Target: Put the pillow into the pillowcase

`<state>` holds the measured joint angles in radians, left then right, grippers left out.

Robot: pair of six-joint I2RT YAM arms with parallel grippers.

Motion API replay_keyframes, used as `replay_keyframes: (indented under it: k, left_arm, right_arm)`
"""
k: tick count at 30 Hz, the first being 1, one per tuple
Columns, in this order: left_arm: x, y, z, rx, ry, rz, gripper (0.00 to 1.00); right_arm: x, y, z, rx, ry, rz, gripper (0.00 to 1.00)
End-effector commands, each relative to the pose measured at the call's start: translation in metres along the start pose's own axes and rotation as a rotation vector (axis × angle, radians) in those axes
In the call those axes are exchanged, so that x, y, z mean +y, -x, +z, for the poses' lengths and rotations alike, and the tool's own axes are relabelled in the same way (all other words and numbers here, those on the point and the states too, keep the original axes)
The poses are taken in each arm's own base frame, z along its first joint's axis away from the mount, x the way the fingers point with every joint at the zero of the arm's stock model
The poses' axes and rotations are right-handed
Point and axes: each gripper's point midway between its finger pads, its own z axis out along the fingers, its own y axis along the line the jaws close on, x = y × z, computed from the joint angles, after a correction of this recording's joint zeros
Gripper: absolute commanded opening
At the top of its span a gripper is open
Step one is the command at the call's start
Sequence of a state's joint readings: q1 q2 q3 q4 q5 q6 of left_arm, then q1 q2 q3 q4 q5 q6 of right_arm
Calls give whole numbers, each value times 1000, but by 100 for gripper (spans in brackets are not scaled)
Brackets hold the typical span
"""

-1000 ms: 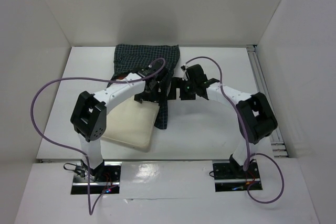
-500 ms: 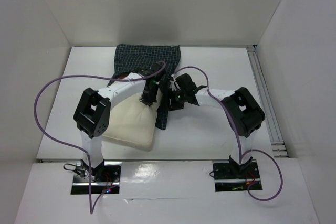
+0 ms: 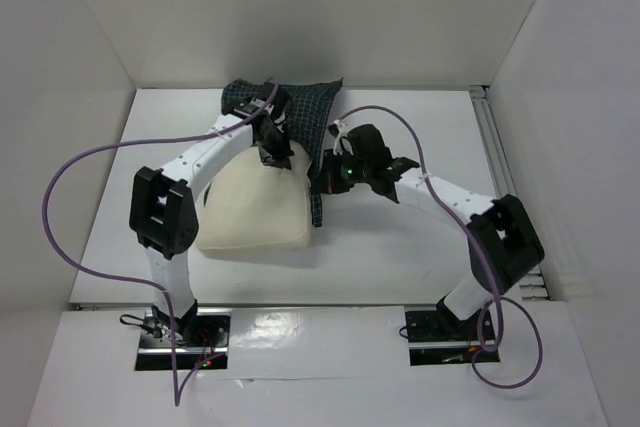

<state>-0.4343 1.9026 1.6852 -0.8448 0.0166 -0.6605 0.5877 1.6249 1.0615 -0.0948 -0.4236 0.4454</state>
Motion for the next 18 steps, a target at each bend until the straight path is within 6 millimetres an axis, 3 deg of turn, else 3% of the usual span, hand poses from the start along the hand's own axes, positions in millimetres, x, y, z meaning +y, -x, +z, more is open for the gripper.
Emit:
replay_keyframes:
  k: [1, 3, 5, 8, 12, 14, 15, 16, 18]
  left_arm:
    - [-31, 60, -1, -196, -39, -133, 0]
    - [-38, 72, 0, -227, -26, -155, 0]
    - [-31, 80, 5, -259, 22, -201, 0]
    - [-44, 81, 14, -268, 23, -228, 0]
    - [-79, 76, 21, -284, -10, -187, 0]
    - [-95, 64, 29, -248, -45, -134, 0]
    - [-96, 63, 29, -240, -52, -122, 0]
    - [-102, 57, 28, -229, -64, -97, 2]
    - [-104, 45, 22, -200, -84, -38, 20]
  right_arm:
    - [56, -21, -36, 101, 145, -94, 0]
    - [73, -35, -49, 154, 207, -105, 0]
    - [86, -49, -67, 181, 244, -124, 0]
    - [87, -65, -88, 195, 247, -107, 0]
    - [45, -74, -91, 186, 109, -39, 0]
    - [26, -79, -94, 188, 42, 0, 0]
    - [22, -76, -97, 175, 23, 5, 0]
    - [9, -71, -98, 154, -34, 18, 0]
    - [-5, -64, -108, 120, -120, 30, 0]
